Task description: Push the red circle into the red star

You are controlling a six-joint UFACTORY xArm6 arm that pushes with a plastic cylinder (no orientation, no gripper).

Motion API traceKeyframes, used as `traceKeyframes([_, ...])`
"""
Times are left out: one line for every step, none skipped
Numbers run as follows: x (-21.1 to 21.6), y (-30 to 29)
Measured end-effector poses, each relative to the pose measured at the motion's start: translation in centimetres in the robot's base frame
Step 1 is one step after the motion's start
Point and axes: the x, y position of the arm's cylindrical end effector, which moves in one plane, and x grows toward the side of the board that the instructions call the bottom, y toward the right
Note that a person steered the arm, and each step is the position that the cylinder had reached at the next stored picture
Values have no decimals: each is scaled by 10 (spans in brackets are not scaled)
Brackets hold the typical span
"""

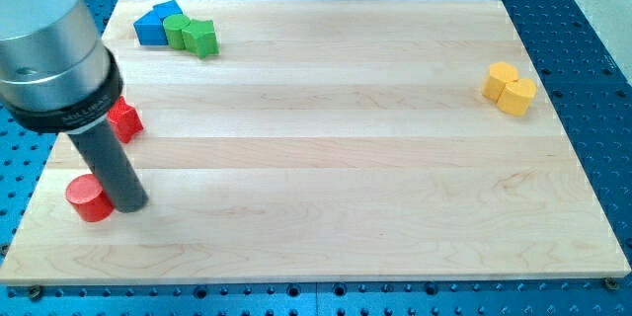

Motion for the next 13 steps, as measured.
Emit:
traceKeyframes([3, 15])
traceKeyframes([37, 42])
traceKeyframes([69, 9])
traceKeyframes([70, -57])
traceKeyframes([70, -75])
traceKeyframes([34, -63])
traceKeyframes([-9, -47])
traceKeyframes([-9, -44])
traceKeyframes([32, -44])
traceKeyframes([74, -33])
traceKeyframes([48, -10])
traceKeyframes([-14, -9])
traceKeyframes([-18, -9])
